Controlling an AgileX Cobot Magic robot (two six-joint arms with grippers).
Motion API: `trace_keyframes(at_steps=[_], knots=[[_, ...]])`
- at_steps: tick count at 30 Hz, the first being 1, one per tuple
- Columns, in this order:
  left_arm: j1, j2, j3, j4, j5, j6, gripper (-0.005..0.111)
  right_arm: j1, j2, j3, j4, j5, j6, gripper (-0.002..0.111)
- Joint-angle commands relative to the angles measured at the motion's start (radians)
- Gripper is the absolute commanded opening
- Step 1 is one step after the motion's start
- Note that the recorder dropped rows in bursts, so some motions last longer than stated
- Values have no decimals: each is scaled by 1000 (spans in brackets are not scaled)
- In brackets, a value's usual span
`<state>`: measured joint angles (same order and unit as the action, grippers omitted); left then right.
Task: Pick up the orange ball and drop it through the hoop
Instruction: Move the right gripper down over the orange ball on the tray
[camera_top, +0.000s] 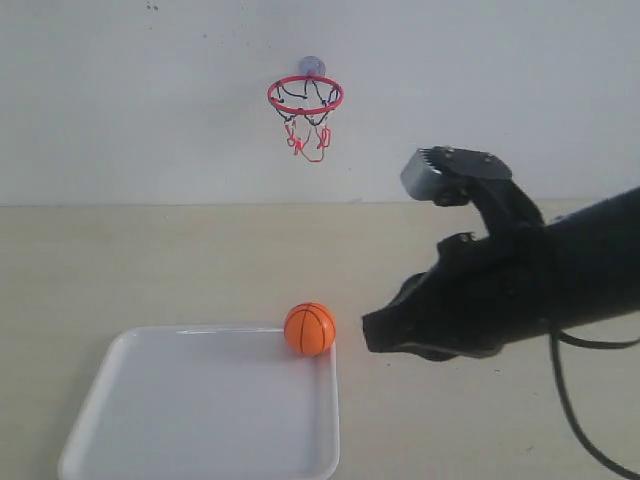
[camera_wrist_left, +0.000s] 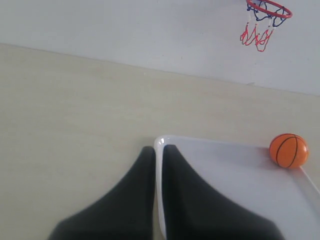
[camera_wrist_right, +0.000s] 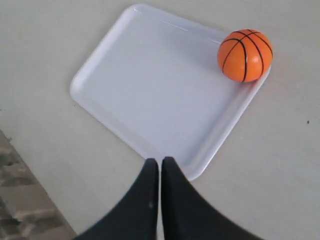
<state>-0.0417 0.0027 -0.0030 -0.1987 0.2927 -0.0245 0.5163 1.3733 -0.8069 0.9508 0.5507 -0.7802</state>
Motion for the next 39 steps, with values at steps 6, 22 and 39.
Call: trace_keyframes(at_steps=[6,22,39], knots=[[2,-3,3,5,2,-6,4,12,347,-313,-107,74,140,66],[2,-3,3,5,2,-6,4,31,649,-571,-293,-40,238,69],[2,-3,3,5,2,-6,4,76,742,-581,-378,-106,286,69]])
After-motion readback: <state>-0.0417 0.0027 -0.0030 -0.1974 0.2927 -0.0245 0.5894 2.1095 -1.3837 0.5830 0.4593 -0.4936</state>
